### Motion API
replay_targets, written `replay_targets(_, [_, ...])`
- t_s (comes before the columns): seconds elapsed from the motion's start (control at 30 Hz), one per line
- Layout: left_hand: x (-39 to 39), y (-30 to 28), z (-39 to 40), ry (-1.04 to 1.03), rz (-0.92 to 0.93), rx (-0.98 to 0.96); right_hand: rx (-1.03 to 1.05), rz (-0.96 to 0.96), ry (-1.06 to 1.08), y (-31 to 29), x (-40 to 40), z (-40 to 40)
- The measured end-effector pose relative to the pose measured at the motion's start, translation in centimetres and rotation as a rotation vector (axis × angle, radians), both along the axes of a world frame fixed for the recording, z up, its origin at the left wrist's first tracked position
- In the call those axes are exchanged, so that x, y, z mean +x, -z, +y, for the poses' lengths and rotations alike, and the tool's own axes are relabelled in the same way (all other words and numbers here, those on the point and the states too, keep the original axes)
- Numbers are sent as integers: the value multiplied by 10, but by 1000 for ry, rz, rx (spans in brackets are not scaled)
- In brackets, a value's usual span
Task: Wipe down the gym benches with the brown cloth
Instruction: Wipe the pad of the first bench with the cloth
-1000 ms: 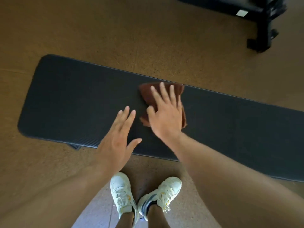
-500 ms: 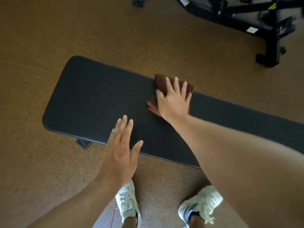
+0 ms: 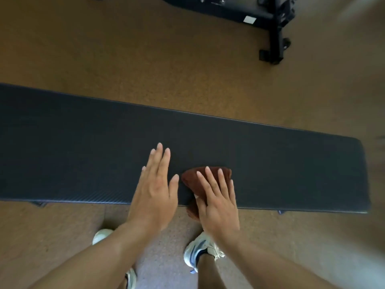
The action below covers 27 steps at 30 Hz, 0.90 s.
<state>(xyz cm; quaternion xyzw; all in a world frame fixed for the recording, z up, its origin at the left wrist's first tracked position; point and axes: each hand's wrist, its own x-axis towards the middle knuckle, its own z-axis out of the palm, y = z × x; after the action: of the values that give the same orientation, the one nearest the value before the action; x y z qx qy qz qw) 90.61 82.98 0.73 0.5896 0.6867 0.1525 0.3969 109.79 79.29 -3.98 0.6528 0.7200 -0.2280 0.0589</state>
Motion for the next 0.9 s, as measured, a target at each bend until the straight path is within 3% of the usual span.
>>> replay_targets(0.17, [71, -8, 21, 50, -21, 9, 67, 46, 203, 9, 17, 153])
replay_targets(0.23, [83, -3, 21, 60, 0, -14, 69, 57, 231, 12, 23, 177])
replay_targets(0.37, [97, 4, 21, 77, 81, -68, 124, 100, 185, 11, 58, 84])
replay_targets(0.5, [122, 5, 47, 181, 255, -158, 46, 41, 161, 5, 99, -23])
replay_targets(0.63, [145, 14, 68, 280, 430, -391, 40, 105, 202, 11, 111, 67])
replay_targets(0.77, [154, 21, 63, 360, 648, -425, 53, 108, 231, 15, 127, 193])
replay_targets(0.83, [157, 21, 64, 368, 684, -429, 60, 116, 170, 14, 138, 192])
replay_targets(0.9, [159, 20, 63, 371, 701, -431, 100, 126, 136, 13, 147, 139])
